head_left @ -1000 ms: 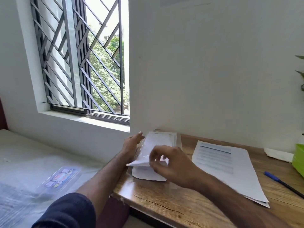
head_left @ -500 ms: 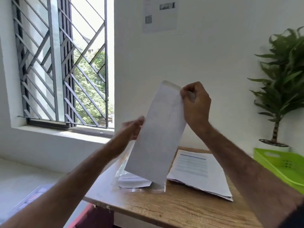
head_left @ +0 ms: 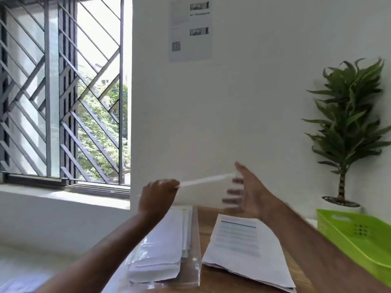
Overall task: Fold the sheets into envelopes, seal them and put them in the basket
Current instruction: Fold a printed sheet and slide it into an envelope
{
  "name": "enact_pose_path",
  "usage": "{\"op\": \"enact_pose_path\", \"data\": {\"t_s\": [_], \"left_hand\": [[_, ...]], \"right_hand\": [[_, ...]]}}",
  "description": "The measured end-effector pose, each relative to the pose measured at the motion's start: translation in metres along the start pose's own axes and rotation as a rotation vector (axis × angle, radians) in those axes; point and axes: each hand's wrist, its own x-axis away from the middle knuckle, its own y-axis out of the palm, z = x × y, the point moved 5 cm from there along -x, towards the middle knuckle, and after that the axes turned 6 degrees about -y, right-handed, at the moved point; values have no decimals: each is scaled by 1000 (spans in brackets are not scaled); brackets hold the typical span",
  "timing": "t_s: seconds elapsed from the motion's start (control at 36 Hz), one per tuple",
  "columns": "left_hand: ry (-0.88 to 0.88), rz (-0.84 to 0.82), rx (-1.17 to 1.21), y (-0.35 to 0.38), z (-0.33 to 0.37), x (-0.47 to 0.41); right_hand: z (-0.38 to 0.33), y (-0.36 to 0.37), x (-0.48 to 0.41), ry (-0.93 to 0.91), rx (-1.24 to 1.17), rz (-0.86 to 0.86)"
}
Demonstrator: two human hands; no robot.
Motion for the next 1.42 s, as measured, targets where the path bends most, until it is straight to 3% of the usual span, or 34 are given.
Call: {"op": "enact_pose_path", "data": {"t_s": [0.11, 0.22, 0.36, 0.58, 0.78, 0.83, 0.94, 1.06, 1.22, 1.42], "left_hand": [[142, -269, -144, 53, -11, 48], [178, -623, -132, 83, -15, 81], [22, -806, 48, 84, -14, 64], [-181, -789, 134, 133, 30, 11], [-308, -789, 217, 193, 74, 28], [-337, -737, 218, 199, 78, 37], [-314, -734, 180, 203, 75, 47], [-263, -717, 203, 197, 70, 46], [-250, -746, 193, 198, 70, 50], [-231, -772, 165, 200, 73, 52]], "right_hand": [[73, -11, -16, 209, 3, -154], [115, -26, -29, 204, 119, -86], [134, -36, -47, 209, 195, 48], [135, -29, -47, 215, -13, -6], [136, -36, -43, 142, 77, -42], [128, -42, -42, 102, 199, -27], [94, -86, -51, -128, 753, 212], [80, -131, -56, -337, 1122, 397], [114, -161, -57, -363, 1314, 351], [101, -173, -59, -343, 1446, 452]]}}
